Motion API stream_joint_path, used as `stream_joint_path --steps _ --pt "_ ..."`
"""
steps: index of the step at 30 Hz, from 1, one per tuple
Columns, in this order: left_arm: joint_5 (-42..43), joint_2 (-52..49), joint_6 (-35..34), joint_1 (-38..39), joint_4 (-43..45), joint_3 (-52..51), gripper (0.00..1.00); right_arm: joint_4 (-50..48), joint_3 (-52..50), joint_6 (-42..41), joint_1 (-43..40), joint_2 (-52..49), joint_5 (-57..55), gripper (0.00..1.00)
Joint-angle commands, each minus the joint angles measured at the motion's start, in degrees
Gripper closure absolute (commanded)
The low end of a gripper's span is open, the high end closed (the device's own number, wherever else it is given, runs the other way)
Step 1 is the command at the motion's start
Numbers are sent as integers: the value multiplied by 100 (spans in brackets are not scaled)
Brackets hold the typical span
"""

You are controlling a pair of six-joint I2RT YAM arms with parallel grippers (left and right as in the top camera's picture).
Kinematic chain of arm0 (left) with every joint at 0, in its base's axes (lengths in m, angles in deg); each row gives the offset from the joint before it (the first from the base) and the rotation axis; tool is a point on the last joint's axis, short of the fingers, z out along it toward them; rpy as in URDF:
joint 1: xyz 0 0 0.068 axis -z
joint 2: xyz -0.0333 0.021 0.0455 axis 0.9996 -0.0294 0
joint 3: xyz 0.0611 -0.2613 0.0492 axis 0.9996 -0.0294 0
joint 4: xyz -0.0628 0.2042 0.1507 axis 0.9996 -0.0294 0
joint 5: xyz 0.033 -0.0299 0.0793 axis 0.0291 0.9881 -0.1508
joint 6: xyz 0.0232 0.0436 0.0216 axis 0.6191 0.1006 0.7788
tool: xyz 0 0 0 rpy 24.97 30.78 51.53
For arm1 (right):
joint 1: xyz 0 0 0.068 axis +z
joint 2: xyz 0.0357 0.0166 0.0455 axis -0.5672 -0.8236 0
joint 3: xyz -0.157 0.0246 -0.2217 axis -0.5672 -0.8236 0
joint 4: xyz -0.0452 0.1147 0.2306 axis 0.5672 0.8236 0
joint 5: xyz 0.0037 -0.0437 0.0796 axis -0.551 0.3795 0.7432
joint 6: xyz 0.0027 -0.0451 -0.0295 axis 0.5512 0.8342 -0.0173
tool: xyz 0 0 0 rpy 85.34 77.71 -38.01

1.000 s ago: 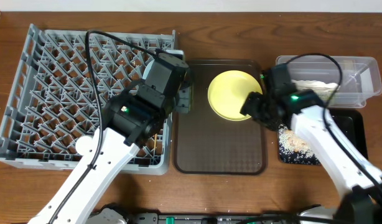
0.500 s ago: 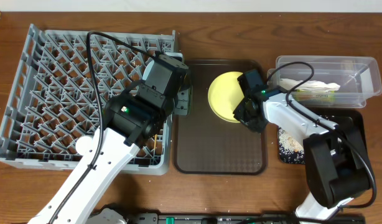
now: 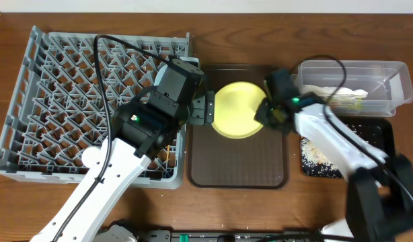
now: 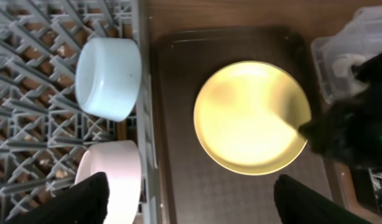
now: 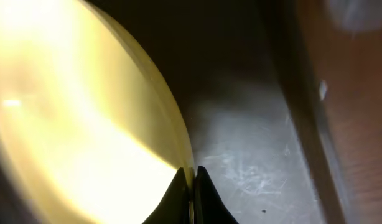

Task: Sort waste into correct bins and load items into the dishwasher

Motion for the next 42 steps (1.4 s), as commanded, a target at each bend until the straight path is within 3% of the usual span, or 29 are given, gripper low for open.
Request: stream_joint_path --steps 1,3,12,17,21,29,31,36,37,38,39,40,41,42 --pt "654 31 17 -50 114 50 9 -190 9 1515 -262 916 485 99" --pt "1034 33 20 -68 216 50 7 -247 9 1991 -385 1325 883 99" --pt "2293 33 186 -271 564 50 5 -247 9 2677 -697 2452 1875 99" --pt "2328 33 319 -269 595 50 5 -282 9 3132 -695 2693 2433 99" --pt "2330 33 319 -269 595 50 19 -369 9 3486 -697 2743 2979 99" --pt "2509 39 326 -269 557 50 19 -402 13 3595 -1189 2791 3270 99" --pt "2612 39 374 -269 592 50 32 -439 13 3753 -1255 2789 3692 99" --pt "2632 39 455 -269 704 50 90 -527 13 3803 -1200 2789 3921 99" --pt "2632 39 520 -269 706 50 92 -542 13 3799 -1193 2789 3921 99" --pt "2629 39 588 -269 704 50 92 -557 13 3799 -1193 2789 3921 95" --pt "2629 39 645 -269 699 50 92 -564 13 3801 -1193 2789 3919 82" --pt "2623 39 743 -269 684 50 92 -566 13 3801 -1196 2789 3875 55" --pt "2562 42 855 -271 662 50 92 -562 13 3801 -1196 2789 3792 34" --pt "2417 50 942 -275 634 52 92 -531 13 3799 -1207 2791 3635 21"
